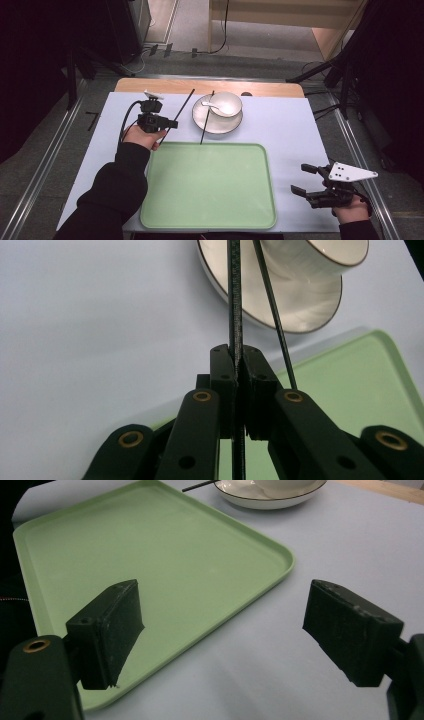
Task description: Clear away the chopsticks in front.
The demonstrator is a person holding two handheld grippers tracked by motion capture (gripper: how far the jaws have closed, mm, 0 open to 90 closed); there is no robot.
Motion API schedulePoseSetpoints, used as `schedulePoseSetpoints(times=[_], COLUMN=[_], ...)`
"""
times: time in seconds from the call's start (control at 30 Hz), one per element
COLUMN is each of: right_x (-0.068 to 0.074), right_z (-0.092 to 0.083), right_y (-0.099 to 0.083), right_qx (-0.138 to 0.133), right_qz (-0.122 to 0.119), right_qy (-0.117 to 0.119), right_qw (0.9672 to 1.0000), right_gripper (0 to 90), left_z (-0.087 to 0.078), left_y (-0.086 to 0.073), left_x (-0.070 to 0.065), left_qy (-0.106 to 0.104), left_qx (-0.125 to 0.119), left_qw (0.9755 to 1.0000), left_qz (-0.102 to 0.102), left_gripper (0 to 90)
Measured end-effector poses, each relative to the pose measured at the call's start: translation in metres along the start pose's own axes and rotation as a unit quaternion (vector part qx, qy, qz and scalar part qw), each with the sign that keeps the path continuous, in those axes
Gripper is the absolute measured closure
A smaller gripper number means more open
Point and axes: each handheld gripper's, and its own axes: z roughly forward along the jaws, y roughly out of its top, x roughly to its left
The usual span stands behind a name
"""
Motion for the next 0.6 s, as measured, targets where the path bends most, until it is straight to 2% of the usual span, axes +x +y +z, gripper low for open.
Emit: schedulePoseSetpoints(times=[0.17, 0.4, 0.6], right_x=[0.0, 0.0, -0.001], right_z=[0.0, 0.001, 0.002], right_y=[0.0, 0.0, 0.001], right_qx=[0.0, 0.001, 0.0], right_qz=[0.0, 0.0, -0.001], right_qy=[0.0, 0.0, 0.003], right_qw=[1.0, 1.0, 1.0], right_gripper=[16.4, 16.4, 16.4], left_z=[-0.006, -0.008, -0.02], left_y=[-0.021, -0.049, -0.071], left_x=[0.004, 0.007, 0.006], left_qy=[-0.01, -0.008, -0.013], left_qx=[0.001, -0.001, -0.01], left_qw=[1.0, 1.0, 0.9999], left_qz=[-0.001, 0.0, 0.001], left_gripper=[86.0, 86.1, 86.0])
